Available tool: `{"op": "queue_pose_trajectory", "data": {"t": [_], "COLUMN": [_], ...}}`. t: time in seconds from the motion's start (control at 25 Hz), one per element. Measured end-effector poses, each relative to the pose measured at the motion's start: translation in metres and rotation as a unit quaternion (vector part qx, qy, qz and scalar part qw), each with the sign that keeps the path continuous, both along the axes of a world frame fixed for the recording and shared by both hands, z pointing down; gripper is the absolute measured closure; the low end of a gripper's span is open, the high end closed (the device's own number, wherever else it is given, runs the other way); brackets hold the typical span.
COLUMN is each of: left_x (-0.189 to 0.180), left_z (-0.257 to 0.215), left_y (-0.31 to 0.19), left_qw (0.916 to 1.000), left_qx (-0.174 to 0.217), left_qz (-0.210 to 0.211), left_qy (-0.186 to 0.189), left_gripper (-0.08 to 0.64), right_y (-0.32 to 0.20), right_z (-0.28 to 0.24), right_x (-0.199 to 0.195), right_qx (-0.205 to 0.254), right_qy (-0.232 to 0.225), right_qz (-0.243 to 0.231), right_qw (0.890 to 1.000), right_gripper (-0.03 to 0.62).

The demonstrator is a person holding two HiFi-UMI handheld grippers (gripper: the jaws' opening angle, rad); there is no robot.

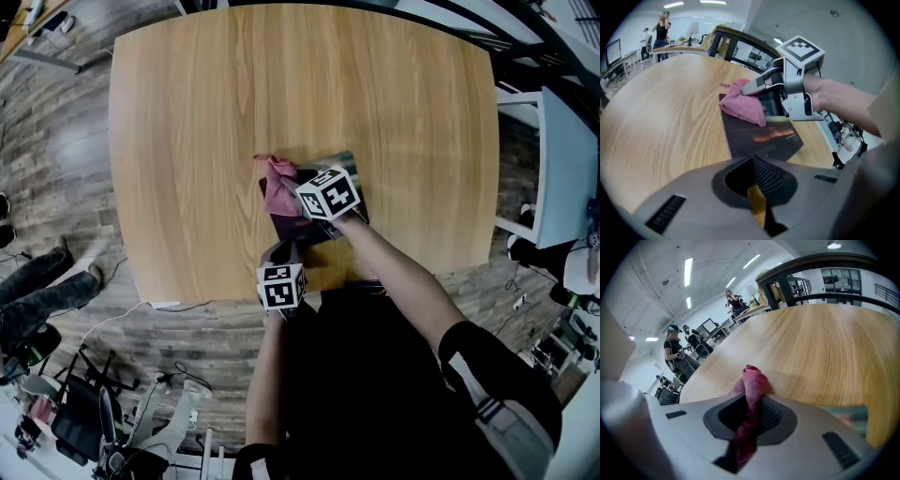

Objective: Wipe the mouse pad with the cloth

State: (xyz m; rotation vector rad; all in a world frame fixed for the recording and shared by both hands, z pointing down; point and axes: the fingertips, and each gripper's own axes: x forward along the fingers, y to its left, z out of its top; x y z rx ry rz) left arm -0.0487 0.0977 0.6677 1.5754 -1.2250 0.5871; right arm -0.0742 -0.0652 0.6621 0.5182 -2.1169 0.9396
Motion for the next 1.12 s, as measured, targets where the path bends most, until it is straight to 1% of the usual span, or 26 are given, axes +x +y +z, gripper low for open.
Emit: {"op": "queue_pose_trajectory", "data": {"t": [0.2, 0.44, 0.6, 0.8, 1.12], "left_x": [0.0, -0.001, -0.003, -0.003, -0.004], "left_z": [0.001, 0.0, 0.001, 0.002, 0.004], "left_y": [-0.001, -0.003, -0.002, 0.0, -0.002], "left_qw": [0.9997, 0.9999, 0.9999, 0.9999, 0.9997], "left_qx": [0.002, 0.008, 0.005, 0.002, 0.001], "left_qz": [-0.006, 0.01, 0.009, 0.017, 0.025], "left_qy": [0.022, -0.002, 0.005, 0.001, 0.001], "left_gripper": [0.537, 0.537, 0.537, 0.537, 0.536], "right_y": [-0.005, -0.012, -0.018, -0.024, -0.038], "right_z": [0.001, 0.001, 0.002, 0.002, 0.003], "right_x": [0.013, 0.031, 0.047, 0.071, 0.106], "right_qx": [0.003, 0.007, 0.01, 0.012, 0.021], "right_qy": [0.003, 0.009, 0.012, 0.019, 0.035], "right_qz": [0.01, 0.024, 0.038, 0.06, 0.082], "right_qw": [1.0, 1.0, 0.999, 0.998, 0.996], "right_gripper": [0.526, 0.526, 0.526, 0.526, 0.526]}}
